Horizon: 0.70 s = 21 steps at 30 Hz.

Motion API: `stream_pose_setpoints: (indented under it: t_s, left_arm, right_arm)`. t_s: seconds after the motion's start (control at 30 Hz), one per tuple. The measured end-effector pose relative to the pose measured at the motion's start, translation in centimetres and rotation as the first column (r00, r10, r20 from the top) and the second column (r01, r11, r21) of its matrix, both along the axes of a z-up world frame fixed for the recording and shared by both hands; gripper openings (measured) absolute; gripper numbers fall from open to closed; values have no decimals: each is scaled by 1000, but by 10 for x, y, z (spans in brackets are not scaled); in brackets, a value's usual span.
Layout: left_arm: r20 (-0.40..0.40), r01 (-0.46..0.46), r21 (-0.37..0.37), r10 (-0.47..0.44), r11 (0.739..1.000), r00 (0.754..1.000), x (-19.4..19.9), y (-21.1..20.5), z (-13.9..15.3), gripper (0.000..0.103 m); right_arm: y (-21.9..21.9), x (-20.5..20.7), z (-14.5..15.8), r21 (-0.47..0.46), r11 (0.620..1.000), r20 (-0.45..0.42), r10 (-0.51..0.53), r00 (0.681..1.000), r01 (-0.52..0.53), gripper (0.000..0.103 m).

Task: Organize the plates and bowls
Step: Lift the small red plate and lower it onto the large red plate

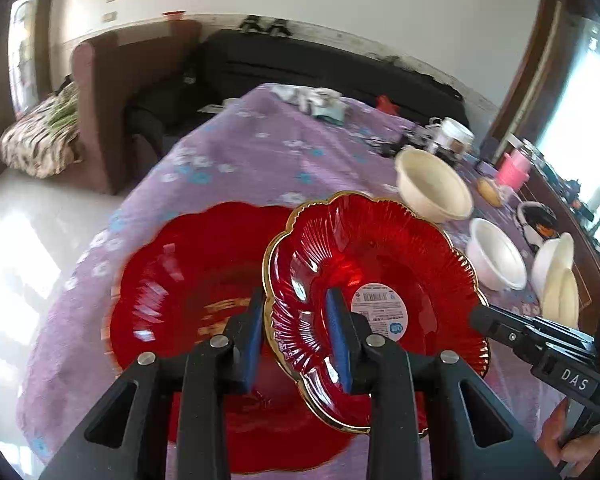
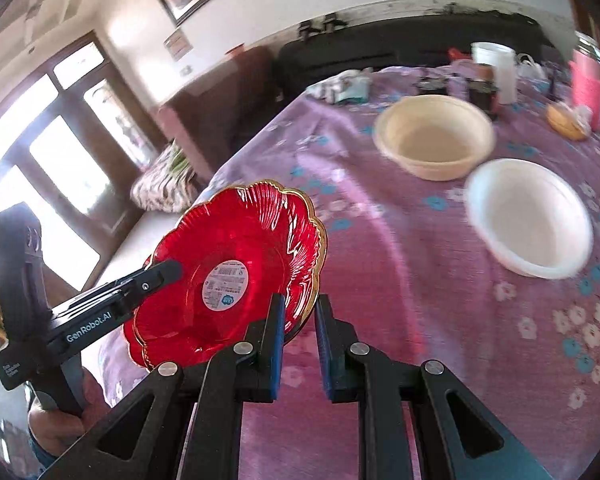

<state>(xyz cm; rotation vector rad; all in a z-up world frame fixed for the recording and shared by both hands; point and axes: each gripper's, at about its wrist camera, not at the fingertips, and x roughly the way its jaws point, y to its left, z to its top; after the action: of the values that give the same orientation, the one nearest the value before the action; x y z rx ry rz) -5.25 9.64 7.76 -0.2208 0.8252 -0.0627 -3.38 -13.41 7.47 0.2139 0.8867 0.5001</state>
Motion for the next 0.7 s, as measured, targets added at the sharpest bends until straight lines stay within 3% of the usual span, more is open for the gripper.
stream_pose_setpoints:
  t_s: [0.27, 0.5, 0.7]
  left_arm:
    - [-62, -101, -17, 100, 995, 993, -8, 51, -26, 28]
    - [-65, -114, -18, 113, 993, 992, -10, 64, -31, 28]
    - [-54, -105, -12, 104, 994, 993, -11, 65, -29, 35]
  right_arm:
    - [65, 13, -21, -56, 994, -31, 95, 995, -96, 17]
    - [89, 19, -33, -120, 985, -40, 121, 992, -125, 18]
    - [96, 20, -34, -146, 981, -38, 124, 992, -128, 20]
